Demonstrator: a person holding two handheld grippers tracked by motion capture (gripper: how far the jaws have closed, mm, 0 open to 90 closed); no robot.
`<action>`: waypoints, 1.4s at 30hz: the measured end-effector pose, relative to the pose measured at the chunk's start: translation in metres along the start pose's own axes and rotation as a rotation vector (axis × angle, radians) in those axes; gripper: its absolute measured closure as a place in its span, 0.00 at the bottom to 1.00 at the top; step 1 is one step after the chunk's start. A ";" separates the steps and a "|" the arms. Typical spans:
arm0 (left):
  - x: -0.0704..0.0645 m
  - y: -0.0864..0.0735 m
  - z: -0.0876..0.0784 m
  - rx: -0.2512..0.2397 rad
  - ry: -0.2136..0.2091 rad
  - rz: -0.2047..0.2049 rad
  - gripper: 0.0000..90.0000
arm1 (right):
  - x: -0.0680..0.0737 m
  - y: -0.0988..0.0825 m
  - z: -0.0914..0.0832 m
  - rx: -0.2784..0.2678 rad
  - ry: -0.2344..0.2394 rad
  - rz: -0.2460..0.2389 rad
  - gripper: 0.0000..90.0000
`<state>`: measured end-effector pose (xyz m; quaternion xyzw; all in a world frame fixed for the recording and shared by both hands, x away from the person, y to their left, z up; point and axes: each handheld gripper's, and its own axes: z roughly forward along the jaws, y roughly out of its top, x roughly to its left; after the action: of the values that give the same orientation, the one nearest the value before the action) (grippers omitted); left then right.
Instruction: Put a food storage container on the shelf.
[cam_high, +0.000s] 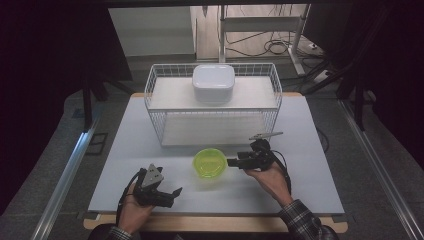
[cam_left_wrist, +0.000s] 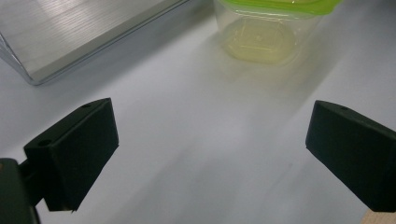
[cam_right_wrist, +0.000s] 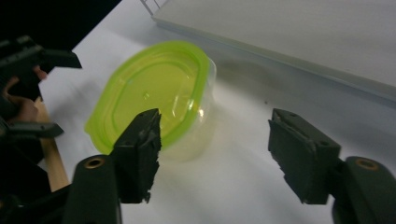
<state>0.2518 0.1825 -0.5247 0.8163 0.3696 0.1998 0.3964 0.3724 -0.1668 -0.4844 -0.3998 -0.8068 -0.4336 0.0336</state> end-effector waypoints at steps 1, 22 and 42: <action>0.000 0.000 0.000 0.002 -0.001 0.001 0.03 | 0.000 0.002 0.002 0.003 0.006 0.006 0.42; -0.004 0.001 0.002 0.011 0.003 0.028 0.03 | -0.018 0.021 0.042 0.068 0.143 0.212 0.75; -0.005 0.001 0.002 0.010 0.006 0.034 0.03 | -0.009 0.024 0.025 0.041 0.194 0.264 0.91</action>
<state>0.2501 0.1774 -0.5252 0.8239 0.3578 0.2069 0.3876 0.4024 -0.1468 -0.4877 -0.4581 -0.7489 -0.4452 0.1762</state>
